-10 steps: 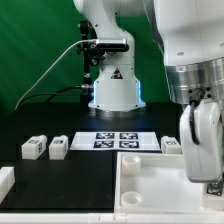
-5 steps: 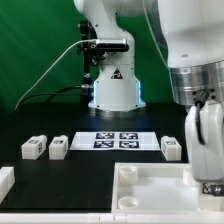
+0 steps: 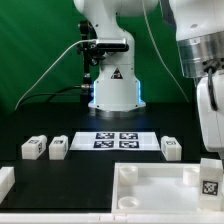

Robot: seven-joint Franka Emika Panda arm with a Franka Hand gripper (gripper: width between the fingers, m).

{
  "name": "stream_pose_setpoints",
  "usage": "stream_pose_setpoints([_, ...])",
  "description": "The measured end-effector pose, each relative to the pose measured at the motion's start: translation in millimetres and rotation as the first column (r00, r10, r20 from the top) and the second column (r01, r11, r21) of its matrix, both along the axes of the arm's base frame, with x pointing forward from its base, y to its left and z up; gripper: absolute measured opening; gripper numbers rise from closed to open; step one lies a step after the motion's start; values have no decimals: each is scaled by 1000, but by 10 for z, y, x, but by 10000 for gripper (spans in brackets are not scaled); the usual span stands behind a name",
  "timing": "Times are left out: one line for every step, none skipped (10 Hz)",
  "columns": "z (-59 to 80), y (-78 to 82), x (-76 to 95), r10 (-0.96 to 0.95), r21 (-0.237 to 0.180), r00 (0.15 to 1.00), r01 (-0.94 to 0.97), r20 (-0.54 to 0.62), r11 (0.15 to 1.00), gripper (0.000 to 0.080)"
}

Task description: Assemble one leg

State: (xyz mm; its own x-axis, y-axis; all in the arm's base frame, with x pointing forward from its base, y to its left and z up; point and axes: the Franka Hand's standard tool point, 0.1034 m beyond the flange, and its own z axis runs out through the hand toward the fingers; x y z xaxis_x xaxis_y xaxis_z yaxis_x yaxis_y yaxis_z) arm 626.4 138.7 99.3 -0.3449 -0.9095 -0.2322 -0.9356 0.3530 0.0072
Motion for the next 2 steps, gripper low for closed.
stream_pose_setpoints([-1, 2, -1, 2, 0, 1000, -2, 0, 1000, 649])
stream_pose_setpoints([-4, 5, -3, 4, 0, 1000, -4, 0, 1000, 649])
